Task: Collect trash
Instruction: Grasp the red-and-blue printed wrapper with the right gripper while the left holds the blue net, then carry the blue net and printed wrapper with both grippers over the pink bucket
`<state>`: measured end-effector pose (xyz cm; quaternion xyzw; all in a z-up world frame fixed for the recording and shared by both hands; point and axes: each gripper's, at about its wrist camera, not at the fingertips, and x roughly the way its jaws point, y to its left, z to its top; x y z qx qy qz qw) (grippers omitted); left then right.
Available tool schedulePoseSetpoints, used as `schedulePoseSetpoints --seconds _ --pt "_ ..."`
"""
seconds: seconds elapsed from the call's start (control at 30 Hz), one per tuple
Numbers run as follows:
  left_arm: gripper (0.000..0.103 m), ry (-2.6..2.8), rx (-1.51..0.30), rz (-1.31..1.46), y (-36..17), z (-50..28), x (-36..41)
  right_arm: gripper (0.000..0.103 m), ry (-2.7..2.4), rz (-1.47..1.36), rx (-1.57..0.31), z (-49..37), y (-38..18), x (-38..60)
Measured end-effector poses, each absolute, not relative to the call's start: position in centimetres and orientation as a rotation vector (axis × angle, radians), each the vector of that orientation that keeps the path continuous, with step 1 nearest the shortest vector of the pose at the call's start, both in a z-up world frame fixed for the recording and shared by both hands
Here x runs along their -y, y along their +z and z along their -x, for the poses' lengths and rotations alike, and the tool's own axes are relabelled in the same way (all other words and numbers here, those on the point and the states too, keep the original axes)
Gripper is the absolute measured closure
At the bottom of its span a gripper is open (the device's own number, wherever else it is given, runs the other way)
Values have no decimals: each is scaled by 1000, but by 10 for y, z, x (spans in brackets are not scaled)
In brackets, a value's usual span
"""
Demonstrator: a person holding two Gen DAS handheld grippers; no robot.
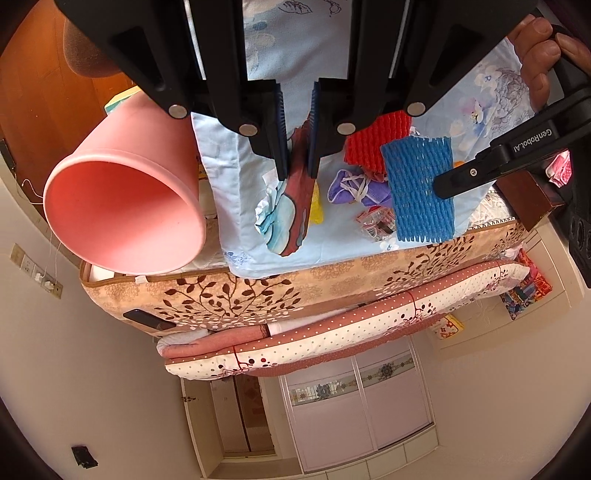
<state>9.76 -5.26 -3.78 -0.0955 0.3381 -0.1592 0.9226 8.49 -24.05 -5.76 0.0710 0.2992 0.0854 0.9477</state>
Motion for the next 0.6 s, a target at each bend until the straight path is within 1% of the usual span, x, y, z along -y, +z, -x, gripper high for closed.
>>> schedulePoseSetpoints --seconds 0.6 --pt "96 -401 -695 141 -26 -118 105 93 136 -191 -561 -90 -53 271"
